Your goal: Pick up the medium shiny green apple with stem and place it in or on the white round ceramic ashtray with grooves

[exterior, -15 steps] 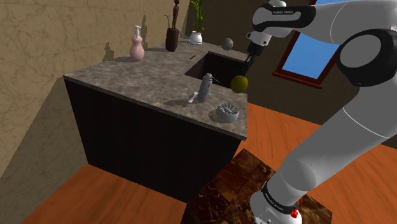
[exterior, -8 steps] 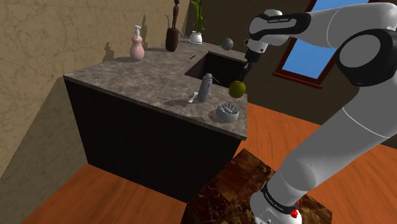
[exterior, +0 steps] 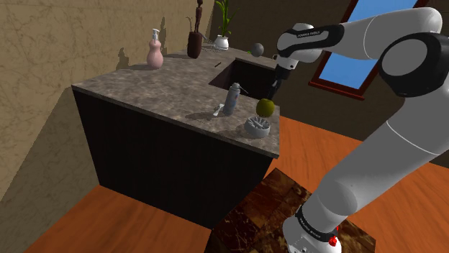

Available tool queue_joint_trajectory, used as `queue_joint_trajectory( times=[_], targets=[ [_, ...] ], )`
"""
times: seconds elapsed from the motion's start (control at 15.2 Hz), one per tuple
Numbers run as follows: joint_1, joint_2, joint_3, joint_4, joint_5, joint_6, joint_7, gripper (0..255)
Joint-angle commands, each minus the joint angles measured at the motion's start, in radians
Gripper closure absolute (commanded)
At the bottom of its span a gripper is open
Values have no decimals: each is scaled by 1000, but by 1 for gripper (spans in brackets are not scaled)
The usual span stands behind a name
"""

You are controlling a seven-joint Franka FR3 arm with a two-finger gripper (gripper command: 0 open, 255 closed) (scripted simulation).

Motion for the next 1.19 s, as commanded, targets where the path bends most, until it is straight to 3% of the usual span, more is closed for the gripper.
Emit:
queue_joint_trajectory(
  times=[0.0, 0.46, 0.99, 1.06, 1.12],
  targets=[
    [-1, 6, -2, -21, 3, 28, -5, 255],
    [-1, 33, -7, -89, 15, 119, -18, 255],
    [-1, 33, -7, -89, 15, 119, -18, 255],
    [-1, 33, -7, -89, 15, 119, -18, 0],
    [-1, 33, -7, -89, 15, 119, -18, 0]
  ],
)
